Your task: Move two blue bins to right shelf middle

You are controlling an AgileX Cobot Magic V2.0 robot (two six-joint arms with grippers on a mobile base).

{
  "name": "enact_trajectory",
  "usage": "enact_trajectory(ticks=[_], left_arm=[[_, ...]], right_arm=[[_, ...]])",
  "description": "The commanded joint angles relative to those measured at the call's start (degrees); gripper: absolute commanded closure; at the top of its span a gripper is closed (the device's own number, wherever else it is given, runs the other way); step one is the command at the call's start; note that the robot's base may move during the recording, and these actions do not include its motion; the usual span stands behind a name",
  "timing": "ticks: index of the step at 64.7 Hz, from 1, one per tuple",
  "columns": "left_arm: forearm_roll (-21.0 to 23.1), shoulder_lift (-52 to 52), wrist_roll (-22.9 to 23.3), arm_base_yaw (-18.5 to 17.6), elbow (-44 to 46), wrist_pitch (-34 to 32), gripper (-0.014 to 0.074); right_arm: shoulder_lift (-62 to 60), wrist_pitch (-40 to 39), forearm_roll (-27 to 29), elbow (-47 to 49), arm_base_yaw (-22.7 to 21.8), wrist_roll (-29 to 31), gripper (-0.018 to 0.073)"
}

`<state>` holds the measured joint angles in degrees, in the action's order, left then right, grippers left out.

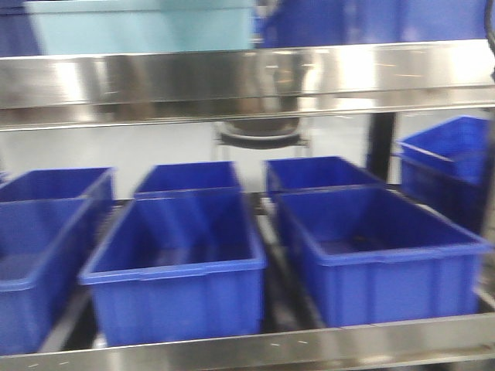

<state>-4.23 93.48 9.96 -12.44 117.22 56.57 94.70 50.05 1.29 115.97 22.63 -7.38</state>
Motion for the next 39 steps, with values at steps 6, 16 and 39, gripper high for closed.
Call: enact_trajectory(ticks=[6,16,39], left_arm=[[-0.04,-0.99,-0.34,0.09,0.70,-2.32,0.0707],[-0.04,-0.99,-0.34,0.09,0.70,-2.32,0.0707],[-0.21,-0.99,-0.34,0.09,0.70,-2.32,0.0707]], right_arm=[[-1.07,-2.58,-0.32,0.45,-0.21,1.00,0.0712],[-1.07,-2.58,-0.32,0.45,-0.21,1.00,0.0712],[-1.07,-2.58,-0.32,0.45,-0.21,1.00,0.0712]])
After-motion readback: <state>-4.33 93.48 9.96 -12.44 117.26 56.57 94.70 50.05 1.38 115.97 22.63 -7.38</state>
